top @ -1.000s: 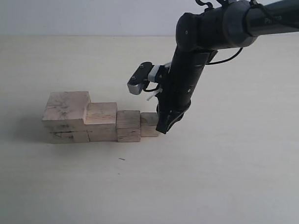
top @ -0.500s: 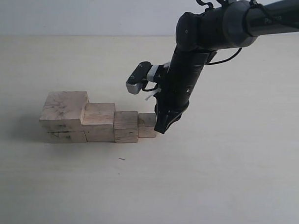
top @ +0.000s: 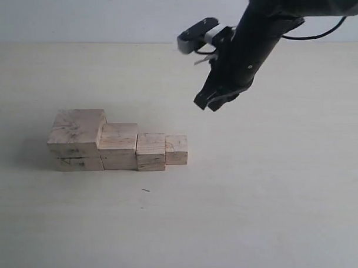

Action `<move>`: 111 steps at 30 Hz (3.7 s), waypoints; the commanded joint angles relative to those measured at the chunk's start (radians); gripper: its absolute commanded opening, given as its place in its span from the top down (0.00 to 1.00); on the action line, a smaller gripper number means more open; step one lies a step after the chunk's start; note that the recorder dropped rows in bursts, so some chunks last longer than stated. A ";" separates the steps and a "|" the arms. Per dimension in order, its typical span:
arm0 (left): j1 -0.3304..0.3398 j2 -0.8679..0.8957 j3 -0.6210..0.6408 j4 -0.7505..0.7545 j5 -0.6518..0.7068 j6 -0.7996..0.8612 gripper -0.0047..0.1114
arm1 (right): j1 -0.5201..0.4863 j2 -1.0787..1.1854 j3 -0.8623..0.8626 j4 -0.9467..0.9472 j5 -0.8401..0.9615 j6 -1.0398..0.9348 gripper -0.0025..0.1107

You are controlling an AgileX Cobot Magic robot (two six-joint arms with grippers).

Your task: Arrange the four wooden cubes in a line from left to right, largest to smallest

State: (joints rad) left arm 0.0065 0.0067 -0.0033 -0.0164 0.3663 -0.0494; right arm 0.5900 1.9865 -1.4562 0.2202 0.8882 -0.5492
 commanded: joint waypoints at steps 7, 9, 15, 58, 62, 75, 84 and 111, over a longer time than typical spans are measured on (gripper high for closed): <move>-0.007 -0.007 0.003 0.002 -0.012 -0.007 0.96 | -0.066 -0.356 0.389 0.414 -0.349 0.048 0.96; -0.007 -0.007 0.003 0.002 -0.012 -0.007 0.96 | -0.066 -0.440 0.445 0.499 -0.383 0.048 0.96; -0.007 -0.007 0.003 0.002 -0.012 -0.007 0.96 | -0.066 -0.611 0.478 0.539 -0.375 0.063 0.96; -0.007 -0.007 0.003 0.002 -0.012 -0.007 0.96 | -0.614 -1.736 1.261 0.012 -0.667 0.415 0.96; -0.007 -0.007 0.003 0.002 -0.012 -0.007 0.96 | -0.614 -1.837 1.393 0.024 -0.676 0.417 0.96; -0.007 -0.007 0.003 0.002 -0.012 -0.007 0.96 | -0.614 -1.987 1.456 -0.018 -0.575 0.384 0.96; -0.007 -0.007 0.003 0.002 -0.012 -0.007 0.96 | -0.614 -1.987 1.456 -0.024 -0.544 0.359 0.96; -0.007 -0.007 0.003 0.002 -0.012 -0.007 0.96 | -0.614 -1.987 1.456 -0.019 -0.544 0.361 0.96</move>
State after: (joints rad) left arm 0.0065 0.0067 -0.0033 -0.0164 0.3663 -0.0494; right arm -0.0171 0.0065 -0.0042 0.2062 0.3440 -0.1833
